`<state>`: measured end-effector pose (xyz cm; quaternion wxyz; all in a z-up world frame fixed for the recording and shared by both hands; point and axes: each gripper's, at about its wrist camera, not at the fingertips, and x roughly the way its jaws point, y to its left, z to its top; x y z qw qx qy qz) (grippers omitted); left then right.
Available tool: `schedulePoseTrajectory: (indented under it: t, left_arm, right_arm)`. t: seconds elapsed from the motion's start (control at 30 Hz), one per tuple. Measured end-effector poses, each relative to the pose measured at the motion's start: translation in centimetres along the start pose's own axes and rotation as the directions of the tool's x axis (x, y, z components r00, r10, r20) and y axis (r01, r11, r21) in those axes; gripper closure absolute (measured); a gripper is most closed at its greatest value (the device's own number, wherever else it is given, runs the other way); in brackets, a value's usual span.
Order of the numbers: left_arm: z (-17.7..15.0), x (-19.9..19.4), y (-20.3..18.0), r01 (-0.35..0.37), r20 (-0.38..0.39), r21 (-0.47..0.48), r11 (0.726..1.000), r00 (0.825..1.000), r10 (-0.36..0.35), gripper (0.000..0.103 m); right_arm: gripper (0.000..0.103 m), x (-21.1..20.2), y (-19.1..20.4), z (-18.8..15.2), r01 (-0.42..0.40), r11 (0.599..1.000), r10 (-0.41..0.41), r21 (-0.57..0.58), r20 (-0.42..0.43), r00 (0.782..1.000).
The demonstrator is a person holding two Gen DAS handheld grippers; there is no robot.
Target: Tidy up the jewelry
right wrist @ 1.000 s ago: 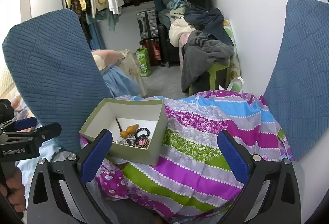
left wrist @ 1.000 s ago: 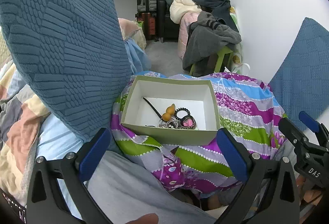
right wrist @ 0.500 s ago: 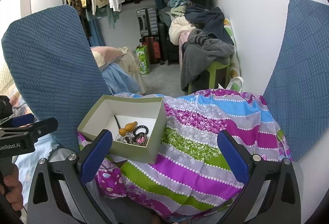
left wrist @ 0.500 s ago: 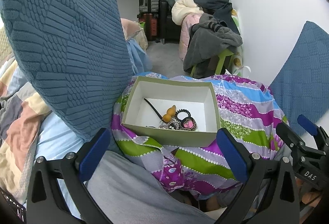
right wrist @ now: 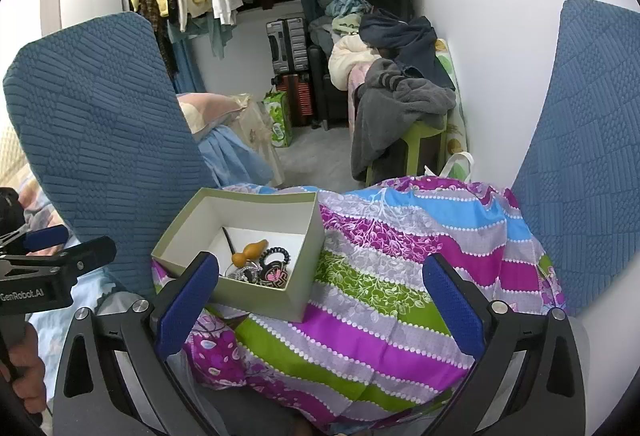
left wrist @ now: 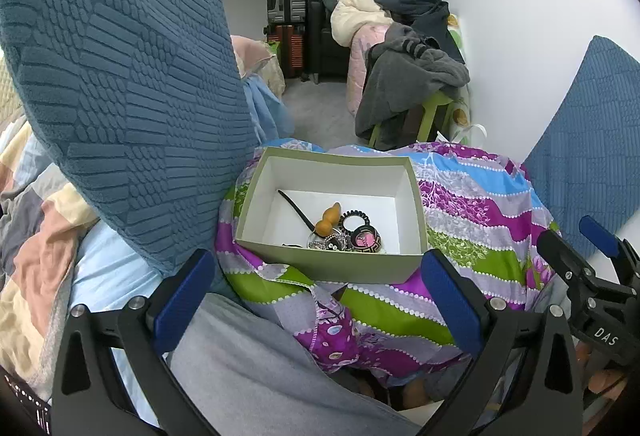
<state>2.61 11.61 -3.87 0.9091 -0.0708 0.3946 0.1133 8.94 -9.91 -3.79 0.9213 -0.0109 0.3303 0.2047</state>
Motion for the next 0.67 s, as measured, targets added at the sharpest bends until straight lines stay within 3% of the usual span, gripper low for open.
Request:
schedulePoseTrajectory:
  t: [0.67]
  left_arm:
    - [0.51,0.01,0.36,0.0,0.0,-0.01,1.0,1.0,0.0,0.001]
  right_arm:
    - [0.0,0.18,0.01,-0.19,0.006,1.0,-0.006,-0.014,0.011,1.0]
